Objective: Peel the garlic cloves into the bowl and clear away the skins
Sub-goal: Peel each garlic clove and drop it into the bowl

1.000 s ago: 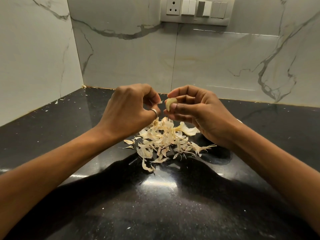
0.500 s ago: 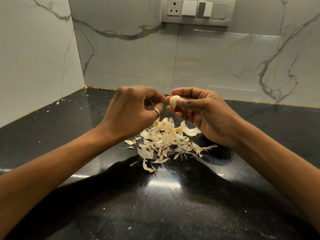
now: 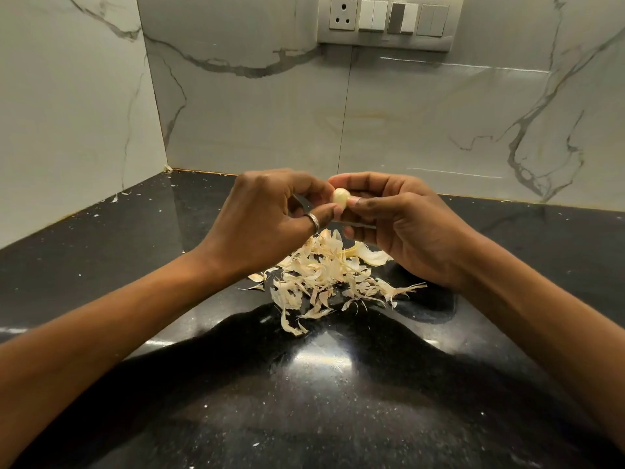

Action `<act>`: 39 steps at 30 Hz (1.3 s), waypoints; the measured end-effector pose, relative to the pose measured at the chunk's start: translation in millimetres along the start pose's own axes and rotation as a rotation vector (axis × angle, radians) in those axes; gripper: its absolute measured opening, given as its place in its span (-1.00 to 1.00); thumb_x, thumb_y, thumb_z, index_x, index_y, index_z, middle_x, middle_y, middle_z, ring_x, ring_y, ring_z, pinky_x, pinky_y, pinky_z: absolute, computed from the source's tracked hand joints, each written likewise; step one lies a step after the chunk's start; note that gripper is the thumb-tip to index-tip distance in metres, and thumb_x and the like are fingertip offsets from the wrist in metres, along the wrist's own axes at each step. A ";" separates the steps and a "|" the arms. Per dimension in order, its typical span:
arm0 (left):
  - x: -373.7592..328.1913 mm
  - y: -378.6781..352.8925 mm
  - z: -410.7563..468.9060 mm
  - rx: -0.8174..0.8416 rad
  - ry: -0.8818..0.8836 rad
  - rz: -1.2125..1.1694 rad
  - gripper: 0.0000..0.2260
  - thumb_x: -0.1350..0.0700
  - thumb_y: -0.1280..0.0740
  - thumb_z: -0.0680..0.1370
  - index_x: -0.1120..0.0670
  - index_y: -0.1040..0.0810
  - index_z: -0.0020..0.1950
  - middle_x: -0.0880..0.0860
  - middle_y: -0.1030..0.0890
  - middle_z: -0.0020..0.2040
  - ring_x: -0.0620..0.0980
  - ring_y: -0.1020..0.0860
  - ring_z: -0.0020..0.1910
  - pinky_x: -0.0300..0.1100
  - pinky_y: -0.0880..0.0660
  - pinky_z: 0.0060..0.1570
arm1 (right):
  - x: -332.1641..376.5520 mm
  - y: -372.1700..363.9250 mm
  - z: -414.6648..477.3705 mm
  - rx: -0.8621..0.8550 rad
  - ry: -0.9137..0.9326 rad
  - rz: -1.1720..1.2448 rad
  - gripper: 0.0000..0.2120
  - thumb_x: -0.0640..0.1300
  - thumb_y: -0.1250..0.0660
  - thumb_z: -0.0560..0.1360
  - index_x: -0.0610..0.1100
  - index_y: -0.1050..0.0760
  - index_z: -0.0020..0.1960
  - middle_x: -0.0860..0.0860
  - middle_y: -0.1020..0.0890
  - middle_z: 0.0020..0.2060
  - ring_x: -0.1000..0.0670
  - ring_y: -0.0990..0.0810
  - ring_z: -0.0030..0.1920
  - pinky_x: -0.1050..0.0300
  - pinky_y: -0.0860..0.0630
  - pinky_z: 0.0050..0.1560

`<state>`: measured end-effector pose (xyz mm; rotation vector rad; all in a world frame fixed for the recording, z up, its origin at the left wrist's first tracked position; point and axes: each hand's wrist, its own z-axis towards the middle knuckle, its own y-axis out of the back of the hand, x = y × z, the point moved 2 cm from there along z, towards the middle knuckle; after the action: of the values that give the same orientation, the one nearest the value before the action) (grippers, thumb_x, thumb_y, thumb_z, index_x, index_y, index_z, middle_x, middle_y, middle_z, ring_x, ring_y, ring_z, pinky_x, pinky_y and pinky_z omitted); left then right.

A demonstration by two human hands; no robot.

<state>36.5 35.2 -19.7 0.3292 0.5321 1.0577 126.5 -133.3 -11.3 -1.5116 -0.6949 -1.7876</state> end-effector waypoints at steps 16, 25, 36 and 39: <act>10.7 3.6 3.3 -0.053 0.127 -0.003 -0.88 0.05 -0.47 0.55 0.08 -0.71 -0.01 -0.07 -0.66 -0.26 -0.17 -0.61 -0.33 -0.20 -0.58 -0.33 | 0.8 3.6 0.7 0.029 0.047 -0.214 -0.67 -0.41 -0.22 0.60 -0.20 -0.55 0.30 -0.07 -0.70 0.18 -0.04 -0.69 0.07 0.12 -0.54 -0.04; 10.7 3.9 2.3 0.020 0.091 0.073 -0.86 0.04 -0.57 0.44 -0.01 -0.63 -0.16 -0.13 -0.61 -0.27 -0.25 -0.56 -0.32 -0.21 -0.55 -0.31 | 13.3 13.1 -0.7 -0.010 0.072 -0.356 -0.69 -0.36 -0.25 0.61 -0.12 -0.55 0.28 0.01 -0.71 0.15 0.00 -0.67 0.10 0.04 -0.47 0.07; 6.5 -0.4 0.5 0.103 0.036 0.034 -0.89 0.06 -0.46 0.54 0.05 -0.73 0.00 -0.06 -0.72 -0.20 -0.24 -0.64 -0.26 -0.32 -0.59 -0.19 | 20.9 22.1 -1.9 -0.083 0.051 -0.594 -0.79 -0.26 -0.46 0.49 -0.14 -0.63 0.12 -0.03 -0.72 -0.04 0.08 -0.64 -0.07 0.24 -0.55 -0.10; 7.4 -1.8 -0.5 0.112 0.027 0.063 -0.90 0.11 -0.46 0.55 0.08 -0.72 0.02 -0.05 -0.73 -0.17 -0.20 -0.65 -0.24 -0.22 -0.63 -0.15 | 28.8 28.2 -3.3 -0.114 0.049 -0.715 -0.81 -0.25 -0.47 0.49 -0.11 -0.64 0.10 -0.02 -0.71 -0.07 0.05 -0.66 -0.05 0.17 -0.60 -0.03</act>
<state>40.4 40.9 -22.9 0.4333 0.6095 1.0964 144.0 -157.9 15.5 -1.3758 -1.2362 -2.4050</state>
